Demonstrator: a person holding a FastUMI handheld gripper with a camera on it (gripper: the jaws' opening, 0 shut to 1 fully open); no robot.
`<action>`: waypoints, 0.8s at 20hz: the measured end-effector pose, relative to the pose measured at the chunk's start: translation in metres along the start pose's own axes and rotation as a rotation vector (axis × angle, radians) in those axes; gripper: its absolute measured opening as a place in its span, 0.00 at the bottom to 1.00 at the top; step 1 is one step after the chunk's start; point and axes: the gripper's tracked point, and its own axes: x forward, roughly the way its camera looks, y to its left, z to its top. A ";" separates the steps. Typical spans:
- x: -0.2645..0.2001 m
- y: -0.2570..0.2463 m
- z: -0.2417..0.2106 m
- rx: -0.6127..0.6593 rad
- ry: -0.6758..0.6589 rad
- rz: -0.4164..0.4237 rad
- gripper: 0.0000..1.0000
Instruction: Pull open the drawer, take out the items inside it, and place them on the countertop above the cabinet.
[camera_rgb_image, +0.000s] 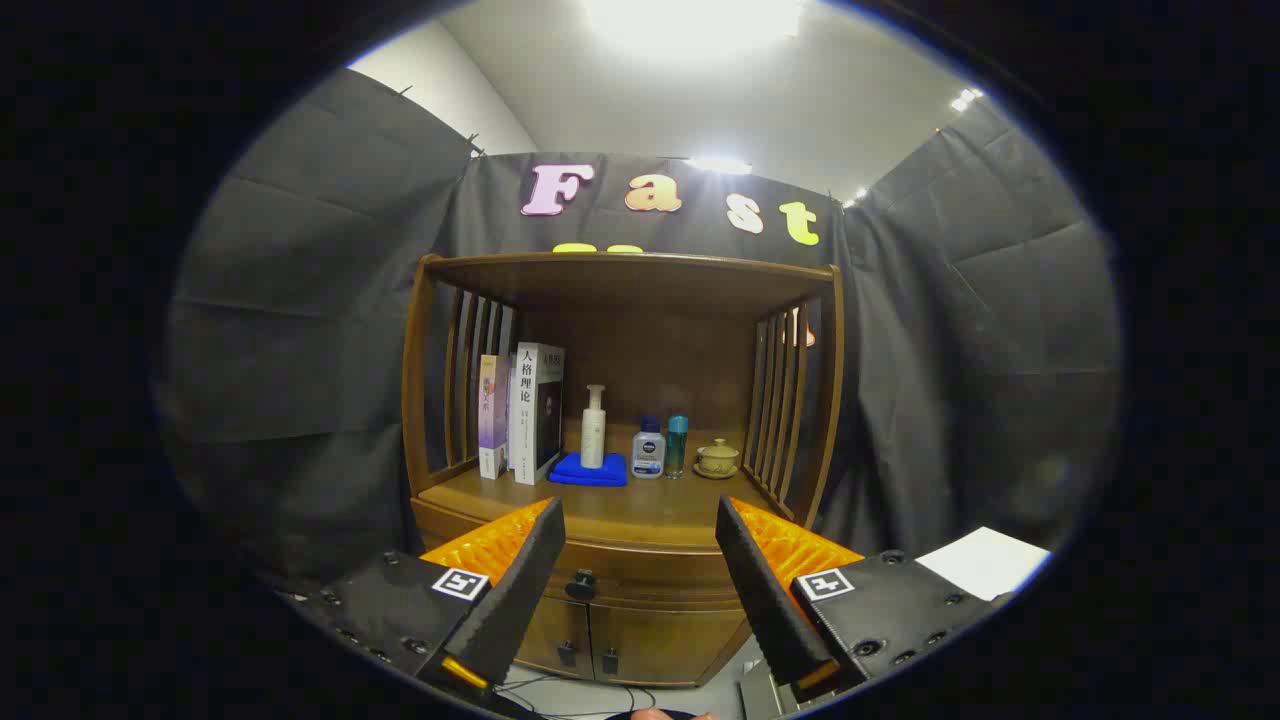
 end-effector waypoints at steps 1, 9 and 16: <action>0.002 0.003 -0.002 0.009 0.002 0.001 0.96; 0.018 0.019 -0.017 -0.001 0.017 0.007 0.96; 0.031 0.013 -0.036 0.004 0.031 -0.044 0.96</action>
